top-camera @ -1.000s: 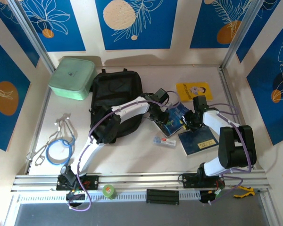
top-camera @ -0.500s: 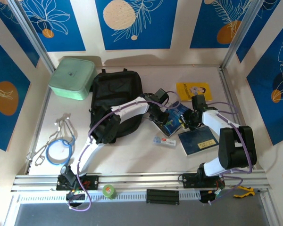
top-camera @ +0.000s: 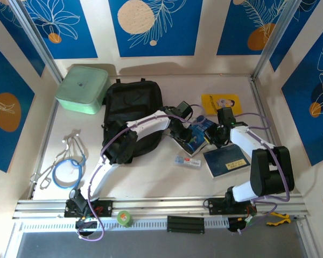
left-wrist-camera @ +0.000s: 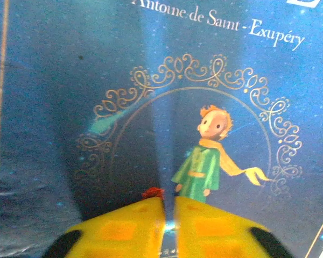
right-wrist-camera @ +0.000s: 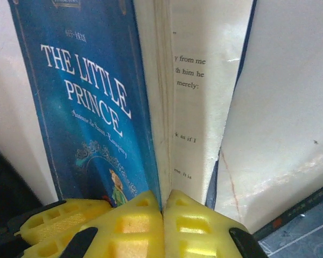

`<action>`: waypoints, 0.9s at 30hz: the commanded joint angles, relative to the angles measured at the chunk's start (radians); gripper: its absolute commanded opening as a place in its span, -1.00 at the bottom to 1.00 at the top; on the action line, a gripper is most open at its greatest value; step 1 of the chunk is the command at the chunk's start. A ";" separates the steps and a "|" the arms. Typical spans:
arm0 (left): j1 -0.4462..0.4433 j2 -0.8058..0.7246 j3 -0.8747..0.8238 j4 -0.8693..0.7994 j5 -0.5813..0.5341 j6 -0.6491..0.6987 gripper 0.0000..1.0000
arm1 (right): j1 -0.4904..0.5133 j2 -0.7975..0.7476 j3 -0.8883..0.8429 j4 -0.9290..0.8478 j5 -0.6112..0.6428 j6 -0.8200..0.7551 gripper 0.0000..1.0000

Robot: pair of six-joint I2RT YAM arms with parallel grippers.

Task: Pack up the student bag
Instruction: Pick up the book at the center of the table.

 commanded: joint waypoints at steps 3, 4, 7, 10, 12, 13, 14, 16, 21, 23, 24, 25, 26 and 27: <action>0.019 -0.100 0.004 -0.066 -0.028 -0.046 -0.25 | -0.020 -0.070 -0.007 0.083 -0.132 -0.112 -1.00; 0.034 -0.124 0.001 -0.052 -0.037 -0.062 -0.14 | -0.028 -0.081 -0.007 0.093 -0.151 -0.136 -1.00; 0.079 -0.170 -0.008 -0.022 -0.025 -0.096 0.08 | -0.046 -0.104 -0.002 0.134 -0.232 -0.212 -1.00; 0.133 -0.206 -0.013 -0.006 0.010 -0.124 0.18 | -0.056 -0.117 0.030 0.161 -0.324 -0.274 -1.00; 0.170 -0.240 -0.032 0.016 0.028 -0.148 0.26 | -0.058 -0.120 0.057 0.169 -0.373 -0.299 -1.00; 0.188 -0.263 -0.051 0.034 0.040 -0.161 0.30 | -0.059 -0.120 0.069 0.179 -0.398 -0.305 -1.00; 0.212 -0.287 -0.073 0.056 0.052 -0.178 0.35 | -0.061 -0.119 0.083 0.192 -0.426 -0.309 -1.00; 0.253 -0.337 -0.133 0.109 0.076 -0.216 0.41 | -0.062 -0.114 0.107 0.220 -0.480 -0.307 -1.00; 0.343 -0.458 -0.316 0.268 0.177 -0.300 0.49 | -0.060 -0.089 0.172 0.294 -0.619 -0.282 -1.00; 0.374 -0.506 -0.382 0.326 0.213 -0.327 0.56 | -0.049 -0.077 0.193 0.328 -0.672 -0.264 -1.00; 0.387 -0.524 -0.411 0.352 0.230 -0.337 0.61 | -0.043 -0.071 0.202 0.342 -0.697 -0.257 -1.00; 0.400 -0.547 -0.444 0.380 0.249 -0.346 0.68 | -0.033 -0.064 0.214 0.352 -0.720 -0.253 -1.00; 0.410 -0.565 -0.476 0.418 0.280 -0.352 0.73 | -0.021 -0.054 0.228 0.359 -0.740 -0.250 -1.00; 0.417 -0.581 -0.503 0.446 0.305 -0.358 0.80 | -0.009 -0.044 0.241 0.363 -0.760 -0.251 -1.00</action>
